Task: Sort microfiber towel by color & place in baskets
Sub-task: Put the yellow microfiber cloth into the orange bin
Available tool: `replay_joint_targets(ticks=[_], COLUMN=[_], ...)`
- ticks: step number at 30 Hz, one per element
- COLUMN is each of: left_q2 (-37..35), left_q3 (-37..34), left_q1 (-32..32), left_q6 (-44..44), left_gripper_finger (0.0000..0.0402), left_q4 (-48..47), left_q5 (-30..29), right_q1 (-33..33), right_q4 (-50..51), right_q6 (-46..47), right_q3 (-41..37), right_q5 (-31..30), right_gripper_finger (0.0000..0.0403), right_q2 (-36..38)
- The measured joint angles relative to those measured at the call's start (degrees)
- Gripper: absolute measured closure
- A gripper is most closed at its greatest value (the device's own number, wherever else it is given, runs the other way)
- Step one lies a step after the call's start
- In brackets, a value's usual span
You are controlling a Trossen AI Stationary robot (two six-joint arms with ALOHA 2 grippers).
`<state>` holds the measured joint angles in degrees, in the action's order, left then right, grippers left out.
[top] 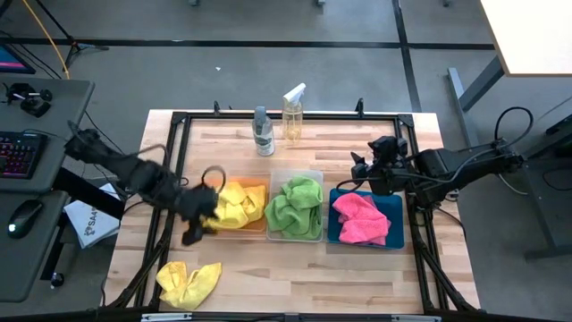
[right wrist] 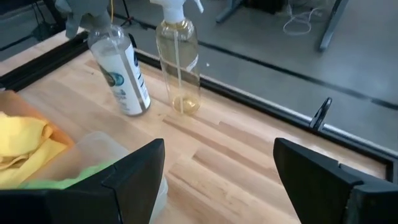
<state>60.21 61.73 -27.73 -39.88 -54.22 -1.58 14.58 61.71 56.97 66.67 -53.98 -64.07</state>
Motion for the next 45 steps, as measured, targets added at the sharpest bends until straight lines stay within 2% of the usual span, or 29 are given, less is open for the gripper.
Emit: replay_joint_targets(ticks=[8, 14, 19, 25, 33, 38, 41, 45], left_q2=[7.49, 15.31, 21.56, 28.93, 37.79, 41.60, 42.27, 38.83], left_q3=[-0.04, -0.04, -0.04, -0.04, -0.04, -0.04, -0.04, -0.07], left_q1=[-16.60, -24.02, -29.08, -33.00, -34.56, -34.36, -33.36, -30.22], left_q6=[-9.60, -12.06, -15.64, -21.10, -31.66, -31.63, -28.81, -23.25], left_gripper_finger=[0.0188, 0.0188, 0.0188, 0.0188, 0.0188, 0.0192, 0.0238, 0.0372], left_q4=[-0.30, 3.53, 10.46, 10.32, 11.64, 12.19, 12.63, 10.12], left_q5=[-1.94, 2.39, 3.04, 3.78, 10.92, 12.23, 12.87, 12.49], right_q1=[-1.57, -1.85, -1.85, -1.85, -1.85, -1.85, -1.85, -1.85], right_q4=[-0.03, 0.00, 0.02, 0.60, 1.99, 2.42, 2.38, 2.36], right_q6=[-0.58, -3.11, -3.29, -3.45, -3.47, -3.19, -3.04, -3.00], right_q3=[0.00, 0.00, 0.00, 0.00, 0.00, 0.00, 0.00, 0.00], right_q5=[2.61, 5.58, 6.40, 6.65, 6.64, 6.64, 6.63, 6.47], right_gripper_finger=[0.0105, 0.0105, 0.0105, 0.0105, 0.0105, 0.0105, 0.0105, 0.0105], right_q2=[-0.59, -0.81, -0.81, -0.81, -0.81, -0.81, -0.81, -0.81])
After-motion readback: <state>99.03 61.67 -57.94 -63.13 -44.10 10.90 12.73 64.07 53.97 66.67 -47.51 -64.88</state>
